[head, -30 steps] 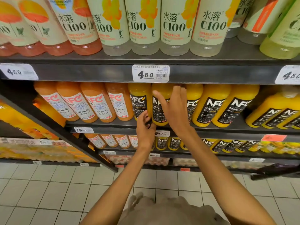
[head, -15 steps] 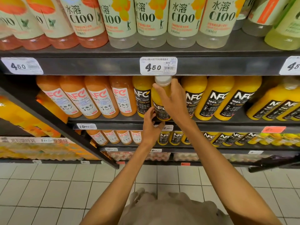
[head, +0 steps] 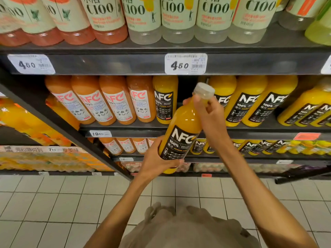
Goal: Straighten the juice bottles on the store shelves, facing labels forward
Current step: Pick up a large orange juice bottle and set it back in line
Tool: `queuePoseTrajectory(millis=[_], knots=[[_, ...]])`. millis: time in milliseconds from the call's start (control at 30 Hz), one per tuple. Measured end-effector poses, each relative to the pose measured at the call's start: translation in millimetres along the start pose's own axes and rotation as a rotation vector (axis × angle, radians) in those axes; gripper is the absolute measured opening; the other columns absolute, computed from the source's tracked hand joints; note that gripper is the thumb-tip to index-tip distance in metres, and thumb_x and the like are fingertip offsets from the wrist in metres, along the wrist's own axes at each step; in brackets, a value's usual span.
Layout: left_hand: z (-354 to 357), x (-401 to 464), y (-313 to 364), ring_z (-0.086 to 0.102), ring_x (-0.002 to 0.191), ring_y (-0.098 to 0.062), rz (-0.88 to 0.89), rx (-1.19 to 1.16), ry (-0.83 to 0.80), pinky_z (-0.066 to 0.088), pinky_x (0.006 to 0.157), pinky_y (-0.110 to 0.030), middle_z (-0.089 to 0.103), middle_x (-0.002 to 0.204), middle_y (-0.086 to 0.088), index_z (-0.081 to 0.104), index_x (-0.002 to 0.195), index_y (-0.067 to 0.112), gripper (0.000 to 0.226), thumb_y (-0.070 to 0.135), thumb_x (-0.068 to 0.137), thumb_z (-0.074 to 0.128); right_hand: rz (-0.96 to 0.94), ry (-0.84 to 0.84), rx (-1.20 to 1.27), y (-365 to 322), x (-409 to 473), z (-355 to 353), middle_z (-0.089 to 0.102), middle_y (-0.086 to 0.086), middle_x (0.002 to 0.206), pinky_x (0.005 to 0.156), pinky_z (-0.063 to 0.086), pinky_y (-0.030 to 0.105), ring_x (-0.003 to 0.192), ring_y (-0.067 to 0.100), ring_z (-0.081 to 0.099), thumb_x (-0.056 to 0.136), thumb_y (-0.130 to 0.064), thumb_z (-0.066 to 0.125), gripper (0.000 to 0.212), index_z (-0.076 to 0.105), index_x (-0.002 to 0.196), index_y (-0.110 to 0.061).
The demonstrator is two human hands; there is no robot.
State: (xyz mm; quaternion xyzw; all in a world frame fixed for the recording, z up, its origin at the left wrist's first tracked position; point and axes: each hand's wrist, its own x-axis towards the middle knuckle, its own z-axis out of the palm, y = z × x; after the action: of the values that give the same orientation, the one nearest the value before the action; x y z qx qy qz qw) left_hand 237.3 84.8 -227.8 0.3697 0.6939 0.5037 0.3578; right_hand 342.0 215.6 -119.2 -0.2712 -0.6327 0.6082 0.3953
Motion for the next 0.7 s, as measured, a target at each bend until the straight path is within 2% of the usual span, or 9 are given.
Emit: queuePoseTrajectory(millis=[100, 167, 200, 267, 367, 467, 533, 633, 700], knots=[[-7.2, -22.5, 11.9, 0.065, 0.095, 0.004, -0.060, -0.129, -0.100, 0.050, 0.076, -0.010, 0.071, 0.099, 0.018, 0.058, 0.112, 0.032, 0.057, 0.025, 0.063, 0.086, 0.118, -0.044, 0.105, 6.7, 16.1, -0.3, 0.071, 0.000, 0.085, 0.079, 0.057, 0.042, 0.088, 0.022, 0.069, 0.089, -0.030, 0.061, 0.019, 0.057, 0.102, -0.017], [-11.8, -37.1, 19.3, 0.067, 0.091, 0.001, -0.125, -0.223, -0.164, 0.051, 0.076, -0.013, 0.073, 0.093, 0.020, 0.060, 0.105, 0.033, 0.049, 0.038, 0.062, 0.083, 0.226, -0.096, 0.281, 17.5, 21.7, -0.7, 0.069, 0.000, 0.079, 0.080, 0.056, 0.044, 0.089, 0.023, 0.069, 0.090, -0.033, 0.059, 0.020, 0.057, 0.098, -0.015], [-13.7, -42.6, 21.5, 0.068, 0.091, -0.004, -0.165, -0.280, -0.186, 0.053, 0.080, -0.019, 0.074, 0.092, 0.016, 0.062, 0.104, 0.031, 0.049, 0.046, 0.059, 0.076, 0.292, -0.129, 0.380, 23.7, 22.5, -1.8, 0.068, 0.002, 0.081, 0.083, 0.055, 0.045, 0.093, 0.025, 0.068, 0.091, -0.036, 0.055, 0.023, 0.057, 0.099, -0.015], [-13.6, -51.2, 23.5, 0.070, 0.088, -0.013, -0.263, -0.428, -0.242, 0.054, 0.083, -0.030, 0.075, 0.091, 0.006, 0.064, 0.100, 0.025, 0.055, 0.054, 0.054, 0.073, 0.414, -0.174, 0.531, 38.0, 19.4, -3.6, 0.068, 0.007, 0.096, 0.093, 0.050, 0.046, 0.108, 0.031, 0.062, 0.093, -0.042, 0.047, 0.035, 0.056, 0.109, -0.013], [-4.7, -58.3, 28.0, 0.071, 0.092, -0.016, -0.382, -0.715, -0.342, 0.057, 0.074, -0.029, 0.074, 0.101, -0.001, 0.059, 0.112, 0.023, 0.086, 0.060, 0.040, 0.087, 0.520, -0.206, 0.602, 55.7, 7.1, 4.9, 0.065, 0.013, 0.119, 0.104, 0.041, 0.048, 0.121, 0.034, 0.053, 0.088, -0.051, 0.046, 0.050, 0.066, 0.114, -0.013], [2.5, -61.5, 29.3, 0.070, 0.097, -0.018, -0.444, -0.893, -0.373, 0.058, 0.074, -0.033, 0.072, 0.109, -0.005, 0.053, 0.122, 0.021, 0.095, 0.053, 0.040, 0.090, 0.561, -0.170, 0.541, 51.3, 3.2, 14.4, 0.068, 0.012, 0.114, 0.099, 0.048, 0.044, 0.112, 0.029, 0.060, 0.091, -0.051, 0.047, 0.051, 0.065, 0.118, -0.011], [3.3, -60.1, 30.2, 0.070, 0.097, -0.018, -0.447, -0.880, -0.333, 0.058, 0.073, -0.033, 0.072, 0.108, -0.003, 0.055, 0.121, 0.023, 0.084, 0.053, 0.049, 0.086, 0.523, -0.113, 0.463, 42.5, 5.1, 11.7, 0.069, 0.012, 0.110, 0.090, 0.053, 0.042, 0.104, 0.027, 0.064, 0.095, -0.045, 0.046, 0.047, 0.060, 0.123, -0.011], [1.5, -55.1, 33.0, 0.068, 0.102, -0.013, -0.382, -0.714, -0.218, 0.058, 0.075, -0.029, 0.072, 0.110, 0.004, 0.056, 0.120, 0.033, 0.055, 0.058, 0.071, 0.060, 0.450, -0.037, 0.304, 29.0, 6.1, 5.5, 0.072, 0.008, 0.098, 0.071, 0.058, 0.034, 0.089, 0.022, 0.070, 0.095, -0.042, 0.049, 0.036, 0.063, 0.111, -0.013], [4.1, -52.1, 37.5, 0.067, 0.104, -0.013, -0.348, -0.533, -0.182, 0.056, 0.084, -0.033, 0.070, 0.114, 0.006, 0.056, 0.118, 0.038, 0.059, 0.068, 0.067, 0.054, 0.424, 0.003, 0.219, 24.8, 4.3, 3.2, 0.073, 0.003, 0.085, 0.060, 0.057, 0.028, 0.077, 0.017, 0.072, 0.095, -0.042, 0.050, 0.030, 0.063, 0.102, -0.015]])
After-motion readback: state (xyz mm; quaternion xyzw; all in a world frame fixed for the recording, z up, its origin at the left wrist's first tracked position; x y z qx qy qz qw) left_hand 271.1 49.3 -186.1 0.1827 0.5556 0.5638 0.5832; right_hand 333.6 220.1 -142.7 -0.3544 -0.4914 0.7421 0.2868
